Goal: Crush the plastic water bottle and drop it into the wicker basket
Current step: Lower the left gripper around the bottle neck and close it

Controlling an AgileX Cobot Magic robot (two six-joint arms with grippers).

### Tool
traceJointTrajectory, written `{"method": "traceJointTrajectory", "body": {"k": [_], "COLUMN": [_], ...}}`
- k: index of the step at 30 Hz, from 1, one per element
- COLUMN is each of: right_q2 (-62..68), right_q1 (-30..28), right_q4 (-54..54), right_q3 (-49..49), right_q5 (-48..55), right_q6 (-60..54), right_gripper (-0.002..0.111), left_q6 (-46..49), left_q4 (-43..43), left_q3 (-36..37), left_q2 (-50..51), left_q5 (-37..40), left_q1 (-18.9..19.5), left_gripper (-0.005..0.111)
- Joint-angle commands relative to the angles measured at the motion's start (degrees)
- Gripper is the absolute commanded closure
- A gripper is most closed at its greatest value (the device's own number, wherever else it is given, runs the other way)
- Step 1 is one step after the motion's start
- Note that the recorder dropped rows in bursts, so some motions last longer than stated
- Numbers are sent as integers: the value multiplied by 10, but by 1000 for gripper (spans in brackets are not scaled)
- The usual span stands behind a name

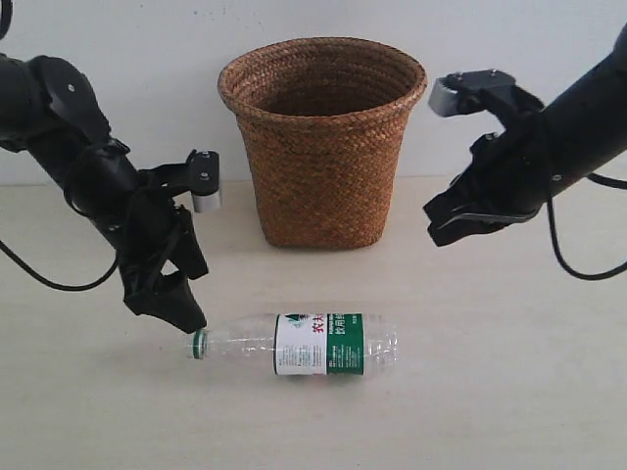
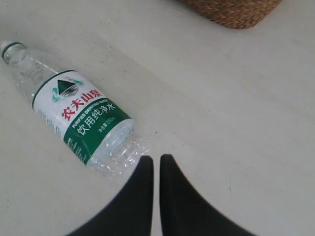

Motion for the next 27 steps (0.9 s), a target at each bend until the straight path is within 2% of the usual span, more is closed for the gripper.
{"method": "traceJointTrajectory", "body": {"k": [1,6,14,18,27], "right_q2": [37,58,65,65,65], "right_q1": [27,50,66,66,66], "right_q4": [-22,-29,-30,-30,-31], "right_q3": [-20,-24,-24,-24,-24], "right_q5": [-5,-14,-19,-17,-19], "right_q6": [-6,-3,-1,-1,0], "right_gripper": [108,108,108,108,108], "left_q6": [57,74,59,20,-1], "left_q4": [-47,-22,49,100,102], "left_q3": [-20,-27,-27,-27,-25], "left_q2": [38,59,71,78,107], "left_q5": [-4,-18,-52,-52,-71], "left_q1": [-3,-16,-65,-66,-67], "left_gripper": [34,34,34,34,38]}}
